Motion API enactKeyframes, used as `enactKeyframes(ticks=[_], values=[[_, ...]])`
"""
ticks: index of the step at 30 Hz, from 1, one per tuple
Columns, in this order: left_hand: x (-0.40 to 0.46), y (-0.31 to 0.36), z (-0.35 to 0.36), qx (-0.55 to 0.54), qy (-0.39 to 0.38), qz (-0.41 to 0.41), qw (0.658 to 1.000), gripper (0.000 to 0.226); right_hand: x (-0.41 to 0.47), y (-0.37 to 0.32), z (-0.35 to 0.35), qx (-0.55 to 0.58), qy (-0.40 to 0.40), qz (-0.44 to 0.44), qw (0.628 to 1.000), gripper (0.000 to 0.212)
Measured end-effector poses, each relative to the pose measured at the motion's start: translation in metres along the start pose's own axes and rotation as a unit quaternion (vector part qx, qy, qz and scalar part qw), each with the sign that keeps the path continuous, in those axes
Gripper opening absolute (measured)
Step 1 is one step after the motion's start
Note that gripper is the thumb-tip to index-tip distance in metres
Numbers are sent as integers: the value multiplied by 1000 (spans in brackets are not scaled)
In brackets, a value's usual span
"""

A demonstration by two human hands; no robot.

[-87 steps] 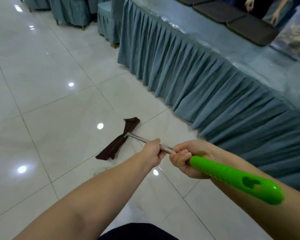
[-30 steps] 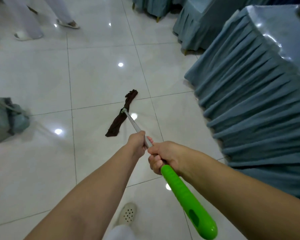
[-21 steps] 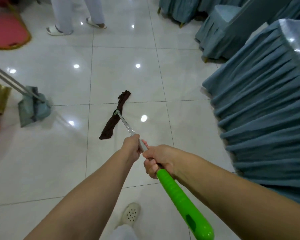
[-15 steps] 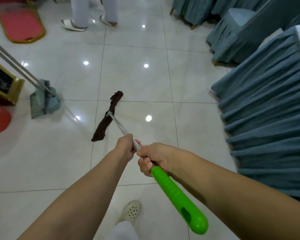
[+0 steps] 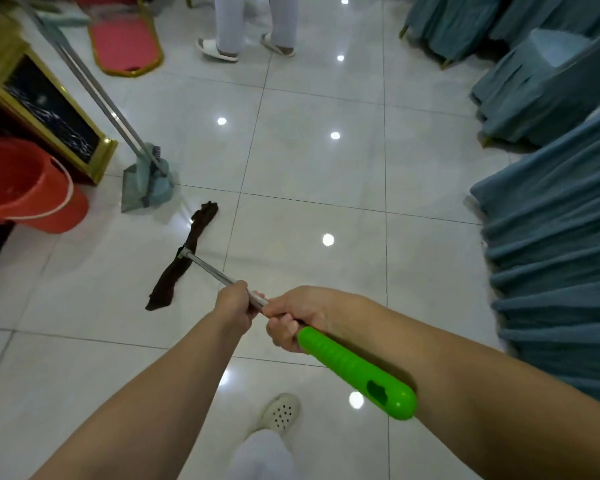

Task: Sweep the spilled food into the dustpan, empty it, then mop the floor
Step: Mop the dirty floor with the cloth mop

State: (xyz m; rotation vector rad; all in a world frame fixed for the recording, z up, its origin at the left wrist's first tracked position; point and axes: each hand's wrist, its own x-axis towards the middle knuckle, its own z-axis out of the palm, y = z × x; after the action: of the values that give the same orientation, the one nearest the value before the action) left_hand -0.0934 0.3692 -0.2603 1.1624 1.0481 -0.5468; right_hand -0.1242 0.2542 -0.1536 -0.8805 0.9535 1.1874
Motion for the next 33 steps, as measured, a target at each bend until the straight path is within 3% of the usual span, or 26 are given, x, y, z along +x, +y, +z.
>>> enactKeyframes(ticks=[8,17,23,33], values=[[2,-5,-8,29,-6,-21,999,22,-9,10,-4,14,-7,16,1000,23],[-40,-72,15,101,-88,-53,990,21,-55,85,-45,72,17,-11,997,7],[-92,-147,18,139,-158,-70,975,23,-86,177,-71,134,47,-47,989,21],[-201,-312,-17,204,-230,-101,946,23,-138,378,-109,224,63,-71,970,16]])
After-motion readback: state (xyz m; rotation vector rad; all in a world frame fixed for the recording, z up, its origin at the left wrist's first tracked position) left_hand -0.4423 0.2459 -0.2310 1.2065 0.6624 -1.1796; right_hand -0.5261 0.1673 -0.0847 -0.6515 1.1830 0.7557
